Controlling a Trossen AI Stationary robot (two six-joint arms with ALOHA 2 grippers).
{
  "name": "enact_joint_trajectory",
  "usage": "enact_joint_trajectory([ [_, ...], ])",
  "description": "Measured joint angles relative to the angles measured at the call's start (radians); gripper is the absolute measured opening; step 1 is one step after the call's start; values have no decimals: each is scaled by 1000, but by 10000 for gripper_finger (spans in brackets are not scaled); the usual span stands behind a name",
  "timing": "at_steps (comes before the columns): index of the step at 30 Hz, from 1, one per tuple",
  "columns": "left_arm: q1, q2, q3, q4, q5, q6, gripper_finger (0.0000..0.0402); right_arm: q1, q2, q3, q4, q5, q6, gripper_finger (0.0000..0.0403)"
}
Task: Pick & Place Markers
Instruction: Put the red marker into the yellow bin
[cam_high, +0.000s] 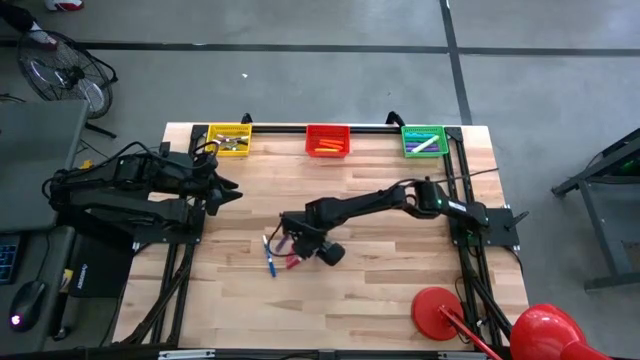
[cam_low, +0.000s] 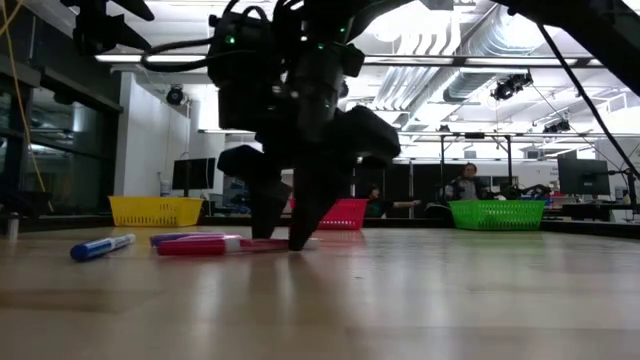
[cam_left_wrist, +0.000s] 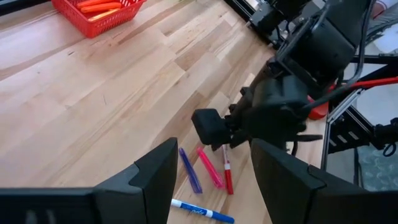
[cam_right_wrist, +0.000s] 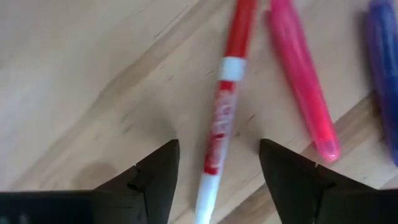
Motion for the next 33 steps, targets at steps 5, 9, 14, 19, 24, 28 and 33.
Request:
enact_joint_trajectory([
  [5,0,0,0,0,0,0,202,31,3,-2,93,13,206,186],
  [9,0,0,0,0,1,0,202,56,11,0,114,16,313,172],
  [14,0,0,0,-5,6,0,202,103,35,7,48,47,320,160],
  [19,0,0,0,-5,11,0,202,129,47,6,3,74,332,158],
  [24,0,0,0,-13,12,4,202,131,47,5,1,119,368,155],
  [28,0,0,0,-33,13,10,202,132,47,5,-7,137,376,145],
  [33,0,0,0,-35,13,12,202,133,47,4,-14,146,405,121],
])
